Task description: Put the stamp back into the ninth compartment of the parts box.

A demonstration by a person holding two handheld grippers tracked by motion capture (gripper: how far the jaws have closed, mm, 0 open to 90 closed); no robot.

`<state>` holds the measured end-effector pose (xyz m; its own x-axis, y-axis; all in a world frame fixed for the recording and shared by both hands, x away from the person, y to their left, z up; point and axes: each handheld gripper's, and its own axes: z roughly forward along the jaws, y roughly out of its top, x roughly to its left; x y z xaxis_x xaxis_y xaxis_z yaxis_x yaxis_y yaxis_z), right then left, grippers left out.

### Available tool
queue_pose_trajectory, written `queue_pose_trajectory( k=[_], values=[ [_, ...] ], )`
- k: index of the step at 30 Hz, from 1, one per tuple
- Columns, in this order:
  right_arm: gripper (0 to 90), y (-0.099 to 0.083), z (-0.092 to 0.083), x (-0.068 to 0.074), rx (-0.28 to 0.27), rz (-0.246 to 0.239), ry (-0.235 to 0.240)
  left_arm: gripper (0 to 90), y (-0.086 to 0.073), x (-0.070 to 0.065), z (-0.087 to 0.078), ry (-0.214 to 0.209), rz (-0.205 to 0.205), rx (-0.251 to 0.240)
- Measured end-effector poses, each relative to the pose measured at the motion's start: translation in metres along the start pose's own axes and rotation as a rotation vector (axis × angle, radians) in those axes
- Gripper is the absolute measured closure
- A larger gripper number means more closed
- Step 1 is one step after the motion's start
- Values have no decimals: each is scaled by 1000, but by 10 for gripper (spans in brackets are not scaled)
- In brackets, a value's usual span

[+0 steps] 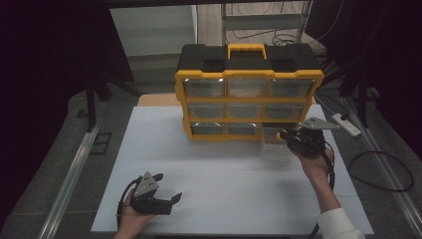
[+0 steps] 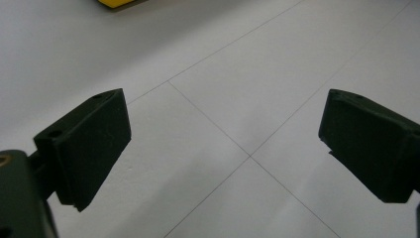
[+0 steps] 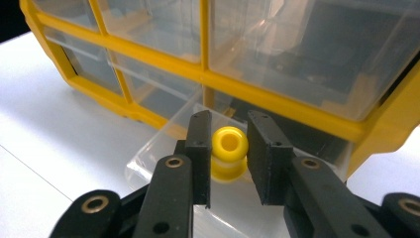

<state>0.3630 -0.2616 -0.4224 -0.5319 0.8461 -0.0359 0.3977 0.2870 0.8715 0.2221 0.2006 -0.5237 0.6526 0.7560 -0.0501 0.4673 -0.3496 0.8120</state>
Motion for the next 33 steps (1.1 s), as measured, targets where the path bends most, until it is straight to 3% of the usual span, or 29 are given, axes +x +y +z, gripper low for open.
queue_pose_trajectory(
  k=[11, 25, 26, 29, 33],
  values=[
    [725, -9, 13, 3, 51, -23, -7, 61, 0, 0, 0, -2, 3, 1],
    [716, -7, 10, 4, 37, -24, -8, 61, 0, 0, 0, 0, 5, 0],
    [692, -7, 10, 5, 35, -27, -7, 61, 0, 0, 0, -1, 4, 0],
    [455, -4, 7, 9, -5, -35, -20, 61, 0, 0, 0, -1, 5, 1],
    [371, -2, 6, 12, -23, -37, 4, 61, 0, 0, 0, -1, 4, 0]
  ],
)
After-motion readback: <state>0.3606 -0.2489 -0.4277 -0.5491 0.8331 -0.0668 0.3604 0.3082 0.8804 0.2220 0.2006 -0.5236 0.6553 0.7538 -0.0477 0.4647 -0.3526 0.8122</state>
